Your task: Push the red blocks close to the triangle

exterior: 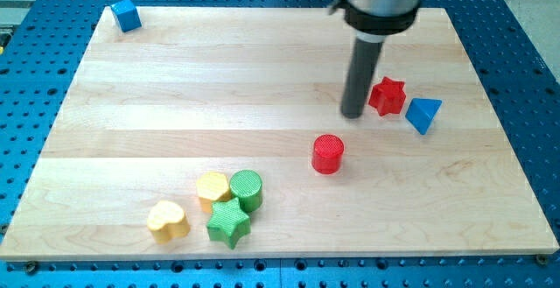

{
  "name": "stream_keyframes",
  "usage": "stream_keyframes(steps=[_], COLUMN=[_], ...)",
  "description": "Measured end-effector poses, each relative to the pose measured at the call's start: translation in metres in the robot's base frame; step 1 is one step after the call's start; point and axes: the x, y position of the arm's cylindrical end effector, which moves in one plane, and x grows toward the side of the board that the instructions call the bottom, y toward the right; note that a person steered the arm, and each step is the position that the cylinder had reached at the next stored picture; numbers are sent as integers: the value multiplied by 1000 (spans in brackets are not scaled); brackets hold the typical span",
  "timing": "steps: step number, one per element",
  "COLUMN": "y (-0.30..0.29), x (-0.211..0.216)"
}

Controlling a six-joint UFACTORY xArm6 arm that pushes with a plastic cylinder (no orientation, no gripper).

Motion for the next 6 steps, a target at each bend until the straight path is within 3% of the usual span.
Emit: stream_keyframes(steps=[1,2,3,4,5,6], y=[-66,-97,-86,-22,10,27], x=[11,61,106,97,61,52])
